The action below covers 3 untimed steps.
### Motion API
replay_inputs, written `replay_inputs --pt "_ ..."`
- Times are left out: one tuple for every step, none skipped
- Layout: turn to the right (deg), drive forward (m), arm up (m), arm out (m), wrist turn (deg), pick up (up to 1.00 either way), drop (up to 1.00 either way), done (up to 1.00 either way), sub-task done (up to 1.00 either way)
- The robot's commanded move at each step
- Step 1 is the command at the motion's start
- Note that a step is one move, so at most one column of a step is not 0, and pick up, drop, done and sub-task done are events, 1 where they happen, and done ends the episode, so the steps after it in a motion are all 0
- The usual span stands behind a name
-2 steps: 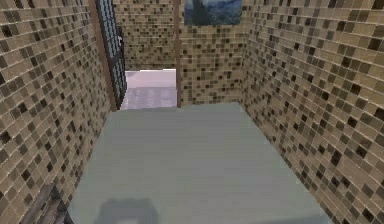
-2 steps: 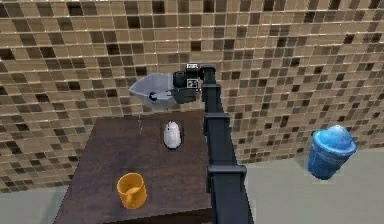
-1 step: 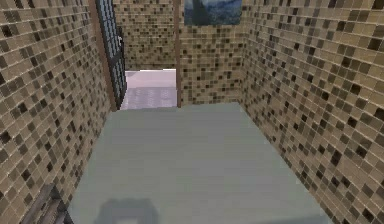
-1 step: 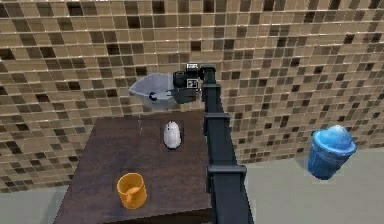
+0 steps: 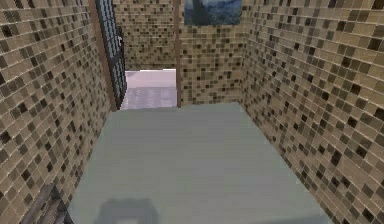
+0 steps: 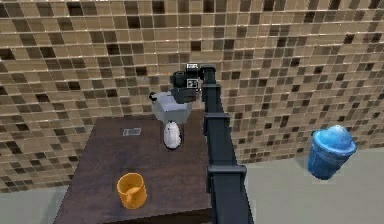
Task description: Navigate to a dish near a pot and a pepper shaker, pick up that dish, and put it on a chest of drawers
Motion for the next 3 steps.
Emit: replay_inputs --pt "0.0 0.0 0.1 0.0 0.0 0.0 0.0 0.0 0.0" --pt "0.0 0.0 0.0 -0.08 0.0 0.0 0.0 0.0 0.0" --pt "0.0 0.0 0.0 0.0 0.0 0.0 0.0 1.0 0.0"
